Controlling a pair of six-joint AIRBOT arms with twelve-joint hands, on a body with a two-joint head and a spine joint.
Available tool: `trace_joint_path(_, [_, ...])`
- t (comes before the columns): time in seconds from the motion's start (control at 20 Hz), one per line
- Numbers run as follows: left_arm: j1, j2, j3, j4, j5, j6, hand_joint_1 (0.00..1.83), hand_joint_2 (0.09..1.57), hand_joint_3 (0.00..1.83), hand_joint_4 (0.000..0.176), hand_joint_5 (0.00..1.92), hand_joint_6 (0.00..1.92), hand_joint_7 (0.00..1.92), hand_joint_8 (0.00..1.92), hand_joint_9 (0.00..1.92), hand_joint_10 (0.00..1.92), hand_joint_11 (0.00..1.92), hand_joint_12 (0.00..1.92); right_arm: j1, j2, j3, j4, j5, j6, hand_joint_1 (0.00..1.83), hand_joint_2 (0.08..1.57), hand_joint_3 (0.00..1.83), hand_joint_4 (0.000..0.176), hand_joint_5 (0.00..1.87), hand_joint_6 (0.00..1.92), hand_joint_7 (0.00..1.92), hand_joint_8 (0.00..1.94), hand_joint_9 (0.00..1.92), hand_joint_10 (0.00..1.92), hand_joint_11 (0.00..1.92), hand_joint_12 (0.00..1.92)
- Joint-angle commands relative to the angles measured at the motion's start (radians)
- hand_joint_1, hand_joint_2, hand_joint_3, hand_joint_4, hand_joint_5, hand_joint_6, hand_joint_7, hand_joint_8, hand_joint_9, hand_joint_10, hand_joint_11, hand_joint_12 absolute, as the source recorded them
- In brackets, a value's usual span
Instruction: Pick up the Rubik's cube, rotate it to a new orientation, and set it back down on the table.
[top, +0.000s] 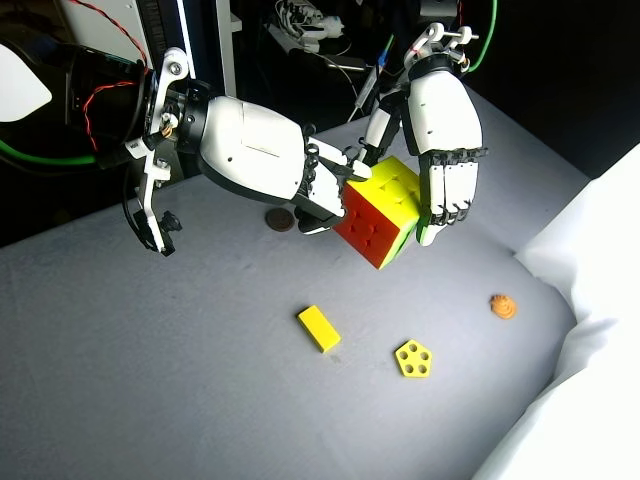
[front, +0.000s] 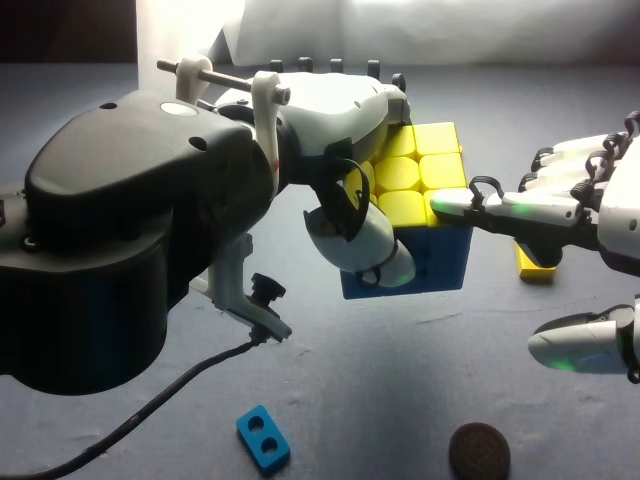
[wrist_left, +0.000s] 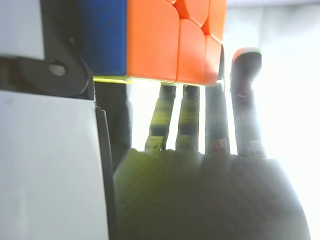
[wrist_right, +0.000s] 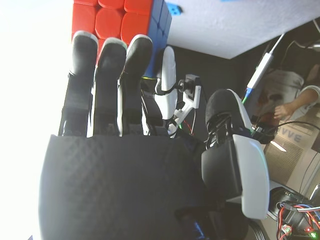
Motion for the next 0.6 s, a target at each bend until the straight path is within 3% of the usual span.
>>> trace_joint_path(0.0, [-0.023,0.007,0.002,0.079,-0.004,-0.018,1.03,1.34,0.00,0.000,0.58,1.62,0.32,1.92,0.41,1.92,0.41,1.92,0.001,0.000,-0.004,0.013,0.063,-0.005,0.05,1.29,0.00,0.000,0.02,0.00,0.40,1.45,0.38,1.90,0.29,1.92])
trace_joint_path(0.15, [-0.023,0.007,0.003,0.079,-0.004,-0.018,1.03,1.34,0.00,0.000,0.58,1.63,0.30,1.92,0.40,1.92,0.42,1.92,-0.002,-0.005,-0.004,0.013,0.056,-0.006,0.07,1.28,0.00,0.000,0.04,0.01,0.43,1.43,0.41,1.89,0.31,1.92])
trace_joint_path(0.2, [-0.023,0.007,0.004,0.079,-0.004,-0.018,1.02,1.37,0.04,0.000,0.50,1.71,0.47,1.81,0.40,1.92,0.40,1.92,-0.002,-0.007,-0.004,0.013,0.052,-0.006,0.09,1.27,0.00,0.000,0.05,0.01,0.44,1.41,0.41,1.87,0.29,1.92])
trace_joint_path(0.25, [-0.023,0.007,0.004,0.079,-0.004,-0.018,1.02,1.38,0.04,0.020,0.49,1.73,0.50,1.79,0.39,1.92,0.40,1.92,-0.002,-0.010,-0.004,0.013,0.048,-0.008,0.09,1.27,0.00,0.000,0.05,0.01,0.43,1.40,0.40,1.86,0.27,1.92])
trace_joint_path(0.3, [-0.023,0.007,0.004,0.079,-0.004,-0.018,1.00,1.40,0.04,0.026,0.46,1.77,0.48,1.83,0.38,1.92,0.38,1.92,-0.002,-0.010,-0.004,0.013,0.047,-0.009,0.05,1.28,0.00,0.000,0.04,0.00,0.40,1.44,0.38,1.90,0.28,1.92])
trace_joint_path(0.35, [-0.023,0.007,0.005,0.079,-0.004,-0.018,1.01,1.36,0.01,0.000,0.54,1.67,0.31,1.90,0.37,1.92,0.37,1.92,-0.003,-0.011,-0.004,0.013,0.047,-0.009,0.02,1.28,0.00,0.000,0.03,0.00,0.40,1.45,0.38,1.90,0.29,1.92])
trace_joint_path(0.5, [-0.024,0.007,0.006,0.079,-0.004,-0.018,1.02,1.34,0.00,0.000,0.56,1.64,0.26,1.92,0.38,1.92,0.38,1.92,-0.005,-0.017,-0.004,0.013,0.033,-0.009,0.02,1.28,0.00,0.000,0.02,0.00,0.40,1.46,0.39,1.91,0.29,1.92])
trace_joint_path(0.55, [-0.025,0.007,0.006,0.079,-0.004,-0.018,1.01,1.39,0.01,0.000,0.51,1.72,0.43,1.85,0.39,1.92,0.40,1.92,-0.004,-0.020,-0.004,0.013,0.026,-0.010,0.02,1.28,0.00,0.000,0.03,0.01,0.40,1.46,0.39,1.91,0.31,1.92])
